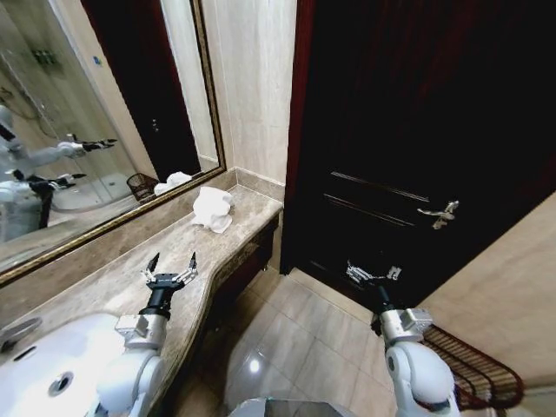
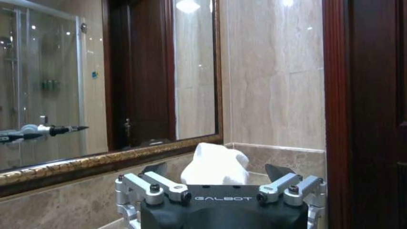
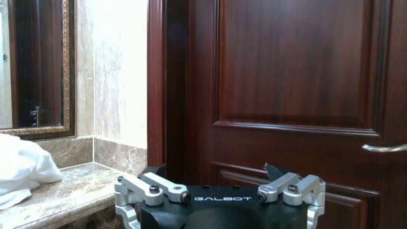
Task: Discard the used towel into the hamper.
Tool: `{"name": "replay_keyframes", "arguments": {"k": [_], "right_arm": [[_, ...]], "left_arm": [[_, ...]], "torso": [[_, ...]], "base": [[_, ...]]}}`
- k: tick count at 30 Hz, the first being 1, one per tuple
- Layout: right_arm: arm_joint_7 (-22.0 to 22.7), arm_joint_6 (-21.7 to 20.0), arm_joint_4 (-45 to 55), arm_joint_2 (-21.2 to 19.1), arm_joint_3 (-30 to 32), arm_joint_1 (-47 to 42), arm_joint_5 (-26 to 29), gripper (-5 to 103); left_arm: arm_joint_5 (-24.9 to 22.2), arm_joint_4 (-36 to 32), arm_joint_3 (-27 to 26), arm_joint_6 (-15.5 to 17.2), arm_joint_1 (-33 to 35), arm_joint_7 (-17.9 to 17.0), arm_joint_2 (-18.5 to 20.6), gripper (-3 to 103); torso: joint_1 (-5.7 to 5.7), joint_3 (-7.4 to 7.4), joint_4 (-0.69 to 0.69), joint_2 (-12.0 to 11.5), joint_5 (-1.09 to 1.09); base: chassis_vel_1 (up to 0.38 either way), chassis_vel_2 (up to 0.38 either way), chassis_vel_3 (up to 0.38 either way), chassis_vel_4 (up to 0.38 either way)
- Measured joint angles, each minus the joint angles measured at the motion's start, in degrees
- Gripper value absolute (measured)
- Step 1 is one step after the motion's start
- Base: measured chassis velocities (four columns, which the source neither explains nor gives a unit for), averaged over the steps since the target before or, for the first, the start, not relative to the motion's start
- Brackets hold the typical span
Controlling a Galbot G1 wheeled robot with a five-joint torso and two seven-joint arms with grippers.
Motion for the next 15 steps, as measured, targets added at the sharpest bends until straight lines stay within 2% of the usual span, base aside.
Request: {"name": "replay_keyframes", "arguments": {"k": [15], "right_arm": [[0.00,-0.03,-0.57,-0.30,-0.17,0.26,0.05,100]], "left_arm": [[0.10,0.05,-0.03,0.03,0.47,0.02,-0.28,100]], "torso": [[-0.01,0.00,0.01,0.00,0.00]], "base": [[-0.105,0.109,0.113,-0.120]]}}
